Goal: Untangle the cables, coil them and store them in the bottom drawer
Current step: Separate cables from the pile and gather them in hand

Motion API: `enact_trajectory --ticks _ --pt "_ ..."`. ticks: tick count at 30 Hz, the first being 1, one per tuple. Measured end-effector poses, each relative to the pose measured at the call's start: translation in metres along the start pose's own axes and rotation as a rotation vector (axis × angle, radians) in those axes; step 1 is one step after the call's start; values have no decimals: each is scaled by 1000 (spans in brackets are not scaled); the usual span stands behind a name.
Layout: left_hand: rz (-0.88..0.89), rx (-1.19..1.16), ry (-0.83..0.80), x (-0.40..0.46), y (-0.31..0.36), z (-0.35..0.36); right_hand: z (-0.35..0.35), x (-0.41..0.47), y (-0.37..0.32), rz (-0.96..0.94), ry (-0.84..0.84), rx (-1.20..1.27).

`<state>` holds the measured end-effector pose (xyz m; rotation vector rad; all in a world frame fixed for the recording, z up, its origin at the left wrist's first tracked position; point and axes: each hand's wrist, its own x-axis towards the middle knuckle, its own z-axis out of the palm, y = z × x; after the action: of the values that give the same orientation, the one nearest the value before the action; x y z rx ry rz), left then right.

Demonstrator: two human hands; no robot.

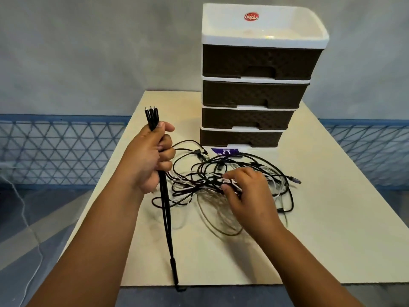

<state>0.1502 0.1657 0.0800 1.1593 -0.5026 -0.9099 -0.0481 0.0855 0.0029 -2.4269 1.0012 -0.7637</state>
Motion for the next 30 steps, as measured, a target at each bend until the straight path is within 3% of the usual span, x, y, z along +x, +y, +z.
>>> enact_trajectory --ticks 3,7,12,17,23,27,30 --pt "-60 -1 -21 11 -4 -5 8 6 18 -4 -60 -271" --pt "-148 19 -17 20 -8 -13 1 16 23 -27 12 -221" --pt "-204 32 6 33 -7 -18 -42 59 14 248 149 409" --pt "-265 44 -69 39 -2 -3 -94 101 3 218 199 761" --pt "-350 -28 -194 45 1 36 -127 115 -18 -2 13 1077" --pt "-359 -184 -291 52 8 68 -131 118 -27 -93 -167 1064" --pt "-316 -308 -275 59 14 83 -128 120 -21 -98 -310 1002"
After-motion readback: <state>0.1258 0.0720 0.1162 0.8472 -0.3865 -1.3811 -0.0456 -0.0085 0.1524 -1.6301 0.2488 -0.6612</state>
